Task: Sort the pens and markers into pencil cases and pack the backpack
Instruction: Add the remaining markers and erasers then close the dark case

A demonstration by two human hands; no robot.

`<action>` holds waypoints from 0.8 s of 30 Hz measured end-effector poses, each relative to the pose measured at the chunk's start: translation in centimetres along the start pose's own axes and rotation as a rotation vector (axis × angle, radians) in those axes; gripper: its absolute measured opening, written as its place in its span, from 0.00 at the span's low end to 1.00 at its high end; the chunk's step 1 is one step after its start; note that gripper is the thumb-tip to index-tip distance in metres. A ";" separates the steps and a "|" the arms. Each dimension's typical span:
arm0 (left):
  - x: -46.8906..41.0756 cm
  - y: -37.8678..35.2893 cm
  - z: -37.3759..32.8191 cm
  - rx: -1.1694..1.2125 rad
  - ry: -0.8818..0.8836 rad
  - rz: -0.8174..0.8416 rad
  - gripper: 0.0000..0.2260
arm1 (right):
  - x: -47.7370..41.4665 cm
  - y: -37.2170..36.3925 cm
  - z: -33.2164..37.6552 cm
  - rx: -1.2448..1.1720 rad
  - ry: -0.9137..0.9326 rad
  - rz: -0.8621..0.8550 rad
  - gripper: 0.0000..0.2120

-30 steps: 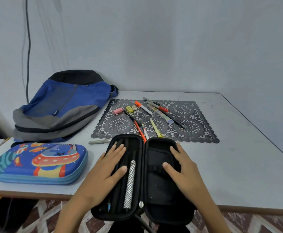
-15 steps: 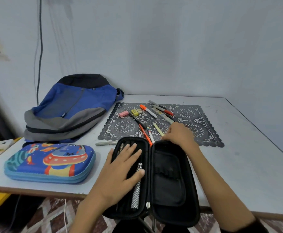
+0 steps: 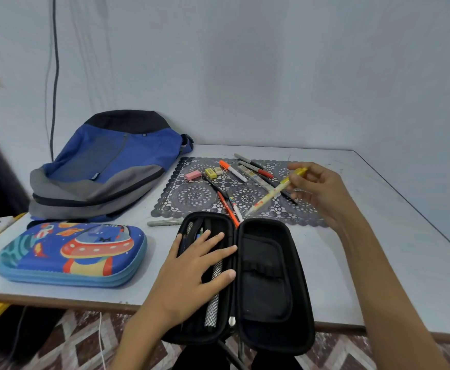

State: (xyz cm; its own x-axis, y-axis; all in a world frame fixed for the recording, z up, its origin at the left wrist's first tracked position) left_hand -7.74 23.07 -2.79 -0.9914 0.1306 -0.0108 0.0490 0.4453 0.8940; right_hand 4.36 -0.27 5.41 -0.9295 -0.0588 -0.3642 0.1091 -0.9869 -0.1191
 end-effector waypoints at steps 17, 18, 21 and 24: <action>0.2 0.2 -0.2 0.027 0.017 -0.012 0.29 | 1.5 -3.0 -5.1 0.332 -0.244 0.341 0.12; 0.2 0.2 -0.2 0.030 0.018 -0.012 0.29 | 1.6 -3.1 -5.2 0.337 -0.246 0.352 0.11; 0.2 0.3 -0.3 0.040 0.017 -0.016 0.28 | 1.6 -3.1 -5.3 0.340 -0.237 0.351 0.07; 0.3 0.3 -0.2 0.035 0.018 -0.017 0.29 | 1.6 -2.9 -5.6 0.361 -0.229 0.346 0.05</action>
State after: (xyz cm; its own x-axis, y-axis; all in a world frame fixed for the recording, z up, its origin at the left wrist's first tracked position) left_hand -8.00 23.05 -2.40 -0.9941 0.1066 -0.0176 0.0358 0.4782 0.8775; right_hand 4.56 3.38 -0.03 -0.9182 -0.3803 -0.1107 0.3314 -0.8907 0.3112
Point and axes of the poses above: each hand's wrist, its own x-axis away from the middle knuckle, its own y-axis out of the back of the hand, z = x × y, the point moved 7 cm from there along -x, towards the middle knuckle, and after that the axes turned 10 degrees about y, right-handed, at the moved point
